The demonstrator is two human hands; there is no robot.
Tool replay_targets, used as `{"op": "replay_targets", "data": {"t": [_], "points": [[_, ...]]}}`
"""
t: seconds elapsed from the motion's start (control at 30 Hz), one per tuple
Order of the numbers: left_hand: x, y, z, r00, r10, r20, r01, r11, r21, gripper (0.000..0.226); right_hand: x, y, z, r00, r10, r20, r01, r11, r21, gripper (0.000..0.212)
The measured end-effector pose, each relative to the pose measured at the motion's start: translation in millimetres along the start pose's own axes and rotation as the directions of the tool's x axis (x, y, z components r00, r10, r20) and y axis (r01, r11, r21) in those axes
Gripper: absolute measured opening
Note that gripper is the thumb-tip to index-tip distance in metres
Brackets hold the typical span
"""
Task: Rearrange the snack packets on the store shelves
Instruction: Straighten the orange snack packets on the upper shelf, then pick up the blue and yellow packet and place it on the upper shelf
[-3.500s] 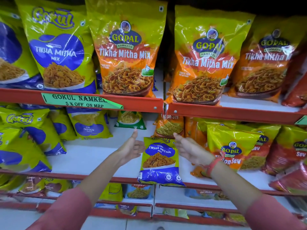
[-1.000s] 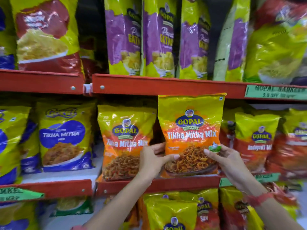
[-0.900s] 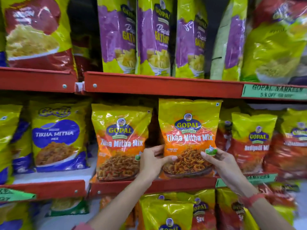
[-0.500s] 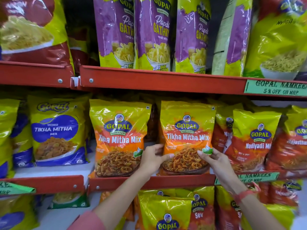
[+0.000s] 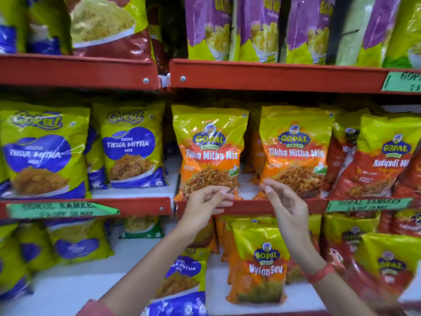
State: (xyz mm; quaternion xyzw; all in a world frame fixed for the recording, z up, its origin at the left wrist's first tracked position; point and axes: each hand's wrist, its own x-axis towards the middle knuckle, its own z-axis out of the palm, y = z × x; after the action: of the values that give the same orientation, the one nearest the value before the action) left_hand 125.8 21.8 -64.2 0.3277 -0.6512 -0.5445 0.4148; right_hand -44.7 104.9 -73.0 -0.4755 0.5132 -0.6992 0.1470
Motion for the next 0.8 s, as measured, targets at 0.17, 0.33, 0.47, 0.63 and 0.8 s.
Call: {"op": "replay_targets", "data": {"t": [0.17,0.33,0.47,0.63,0.8], "points": [[-35.8,-36.2,-47.0,0.992,-0.12,-0.049,0.119,0.993,-0.025,0.023,-50.1,20.7,40.9,0.986,0.126,0.109,-0.129,0.992,0.017,0.018],[-58.7,-78.2,-75.3,0.948,-0.294,-0.124,0.297,0.955,0.004,0.027,-83.0,59.9,69.8,0.894,0.327,0.307,-0.321,0.944,-0.071,0.021],[-61.6,-125.9,-92.4,0.879,-0.427,-0.21,0.442,0.896,0.028,0.025,-100.3,107.7,90.9,0.787,0.501,0.36,-0.462,0.865,-0.195,0.014],[-51.0,-196.7,-102.0,0.776,-0.481,-0.409,0.573,0.808,0.136,0.022,-109.6,176.0,125.1,0.645,0.73,0.224,-0.637,0.677,-0.37,0.029],[-45.9,-244.3,-98.3,0.611,-0.604,-0.512,0.748,0.651,0.126,0.061,-112.8,205.5,150.7,0.502,0.861,0.08,-0.761,0.484,-0.433,0.065]]}}
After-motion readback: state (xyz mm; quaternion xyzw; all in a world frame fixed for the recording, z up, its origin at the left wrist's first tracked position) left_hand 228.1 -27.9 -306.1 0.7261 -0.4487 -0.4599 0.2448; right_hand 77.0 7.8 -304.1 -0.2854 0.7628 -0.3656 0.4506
